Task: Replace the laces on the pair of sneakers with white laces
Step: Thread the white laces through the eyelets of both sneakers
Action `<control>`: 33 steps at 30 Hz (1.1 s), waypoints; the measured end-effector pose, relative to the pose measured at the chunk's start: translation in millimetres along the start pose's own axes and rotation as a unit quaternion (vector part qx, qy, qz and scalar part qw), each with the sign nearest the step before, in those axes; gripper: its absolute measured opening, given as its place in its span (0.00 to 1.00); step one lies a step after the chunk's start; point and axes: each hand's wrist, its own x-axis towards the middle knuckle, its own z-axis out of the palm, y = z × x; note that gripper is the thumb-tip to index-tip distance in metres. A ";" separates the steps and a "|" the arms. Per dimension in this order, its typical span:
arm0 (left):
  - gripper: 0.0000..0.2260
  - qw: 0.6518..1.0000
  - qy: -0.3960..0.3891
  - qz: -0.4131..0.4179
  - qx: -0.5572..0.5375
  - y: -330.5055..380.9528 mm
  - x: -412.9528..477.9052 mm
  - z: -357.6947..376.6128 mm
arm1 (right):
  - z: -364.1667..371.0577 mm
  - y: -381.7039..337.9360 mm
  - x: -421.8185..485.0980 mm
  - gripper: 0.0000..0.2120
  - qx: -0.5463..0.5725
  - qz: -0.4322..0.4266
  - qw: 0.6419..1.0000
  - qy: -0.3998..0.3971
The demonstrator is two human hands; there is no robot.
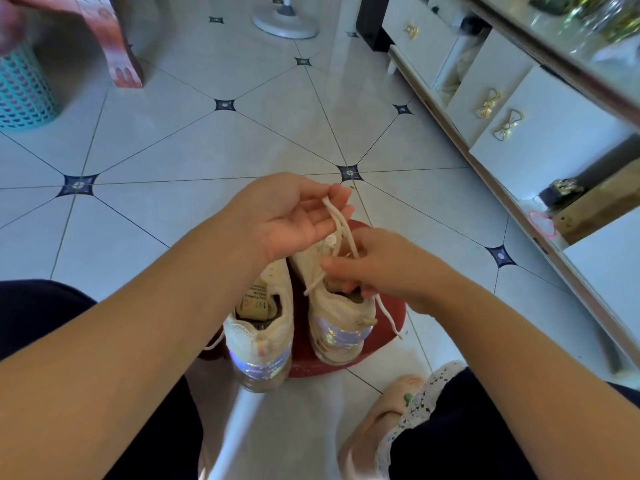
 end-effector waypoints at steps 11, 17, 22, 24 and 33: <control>0.09 0.916 -0.005 0.082 0.393 15.5 -2.0 -17.7 | -70.6 4.8 -13.9 0.09 0.066 -0.021 0.997 -0.027; 0.08 0.789 0.011 0.183 0.587 5.3 -6.0 -13.4 | -66.2 -15.3 -13.9 0.10 0.102 -0.085 0.978 0.162; 0.10 0.689 0.058 0.302 0.656 6.2 -3.4 -10.2 | -51.5 -38.0 -14.6 0.12 0.098 -0.171 0.965 0.171; 0.11 0.680 0.052 0.313 0.661 4.4 -3.2 -9.6 | -41.9 -40.5 -9.6 0.11 0.135 -0.162 0.967 0.145; 0.07 0.806 0.021 0.310 0.504 0.7 -2.6 -11.9 | -19.8 -40.5 12.1 0.10 0.587 -0.087 0.803 0.062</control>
